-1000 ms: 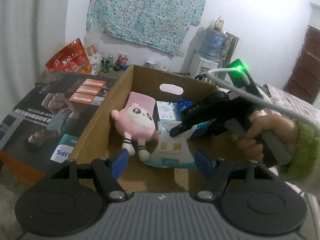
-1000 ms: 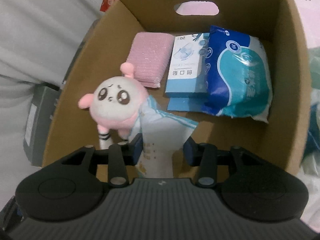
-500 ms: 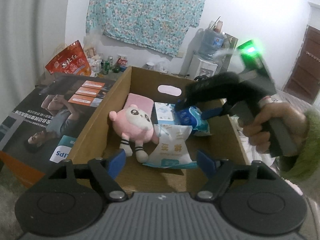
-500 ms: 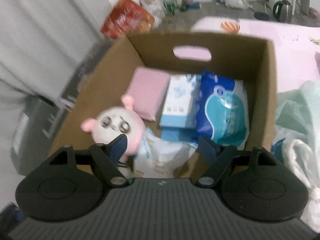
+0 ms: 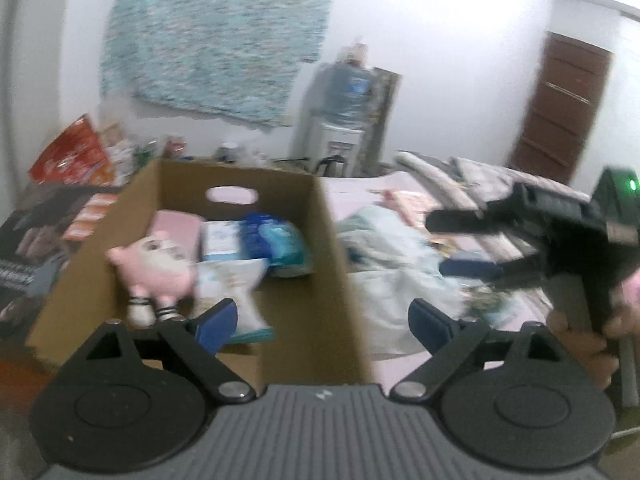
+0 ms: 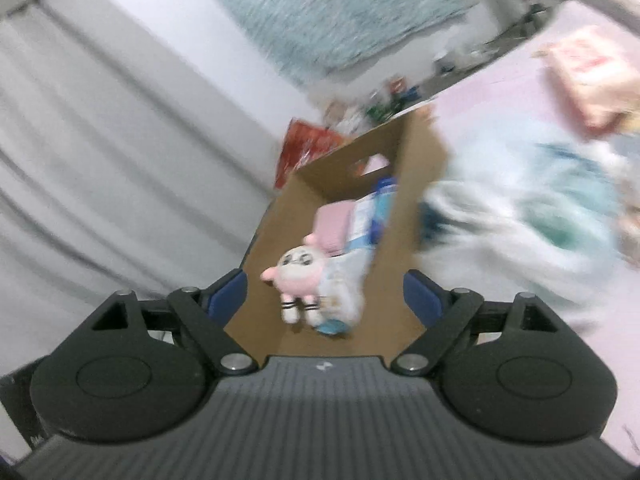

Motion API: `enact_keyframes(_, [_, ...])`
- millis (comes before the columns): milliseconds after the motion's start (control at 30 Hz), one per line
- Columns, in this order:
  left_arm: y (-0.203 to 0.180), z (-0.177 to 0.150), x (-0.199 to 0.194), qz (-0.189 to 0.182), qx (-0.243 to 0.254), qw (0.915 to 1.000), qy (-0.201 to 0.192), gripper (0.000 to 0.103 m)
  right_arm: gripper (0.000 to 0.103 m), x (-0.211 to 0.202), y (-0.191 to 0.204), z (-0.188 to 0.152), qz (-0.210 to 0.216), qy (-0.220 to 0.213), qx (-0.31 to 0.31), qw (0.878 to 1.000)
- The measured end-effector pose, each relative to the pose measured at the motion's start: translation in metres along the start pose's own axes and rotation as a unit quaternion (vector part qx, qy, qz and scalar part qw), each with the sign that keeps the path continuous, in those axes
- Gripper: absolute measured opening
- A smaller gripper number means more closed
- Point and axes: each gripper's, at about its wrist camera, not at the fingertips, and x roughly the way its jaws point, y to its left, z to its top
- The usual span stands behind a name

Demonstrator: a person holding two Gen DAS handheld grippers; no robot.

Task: Organize soft objects
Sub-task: 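Move the right gripper back to the blue towel on the bed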

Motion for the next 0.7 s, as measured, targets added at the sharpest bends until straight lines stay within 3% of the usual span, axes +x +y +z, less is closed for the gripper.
enact_keyframes(200, [-0.063, -0.002, 0.016, -0.052, 0.054, 0.9972, 0.006, 0.096, 0.087, -0.080, -0.061, -0.028, -0.029, -0.069, 0.054, 0.996])
enact_keyframes(367, [-0.112, -0.014, 0.035, -0.080, 0.088, 0.9925, 0.028, 0.096, 0.087, -0.119, -0.108, -0.055, -0.047, -0.110, 0.102, 0.988])
enact_keyframes(533, [-0.157, -0.034, 0.060, -0.097, 0.128, 0.9854, 0.058, 0.096, 0.087, -0.136, -0.147, -0.073, -0.083, -0.123, 0.111, 0.983])
enact_keyframes(700, [-0.187, -0.046, 0.097, -0.108, 0.132, 0.9817, 0.086, 0.094, 0.087, -0.153, -0.175, -0.072, -0.114, -0.126, 0.099, 0.980])
